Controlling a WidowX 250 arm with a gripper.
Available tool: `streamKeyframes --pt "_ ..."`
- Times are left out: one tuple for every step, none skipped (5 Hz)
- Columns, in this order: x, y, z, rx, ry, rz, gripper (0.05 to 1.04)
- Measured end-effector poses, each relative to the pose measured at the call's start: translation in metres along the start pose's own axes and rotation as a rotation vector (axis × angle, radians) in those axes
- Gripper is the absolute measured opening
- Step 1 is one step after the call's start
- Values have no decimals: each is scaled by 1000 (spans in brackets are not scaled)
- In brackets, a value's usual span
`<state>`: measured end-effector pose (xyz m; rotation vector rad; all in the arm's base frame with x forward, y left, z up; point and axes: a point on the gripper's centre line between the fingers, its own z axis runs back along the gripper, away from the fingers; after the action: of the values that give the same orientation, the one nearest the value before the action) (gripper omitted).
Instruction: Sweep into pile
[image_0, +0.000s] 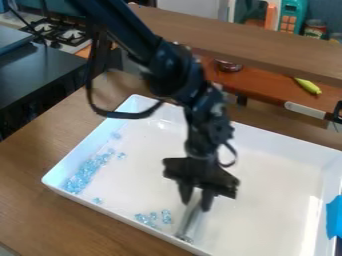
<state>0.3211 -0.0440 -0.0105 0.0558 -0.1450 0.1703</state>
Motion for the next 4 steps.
streamKeyframes --pt "5 23 -1 41 11 5 356" --pt "16 35 -4 93 17 -23 356" --pt "19 68 -6 141 36 4 356" --pt "18 82 -7 162 33 -8 357"
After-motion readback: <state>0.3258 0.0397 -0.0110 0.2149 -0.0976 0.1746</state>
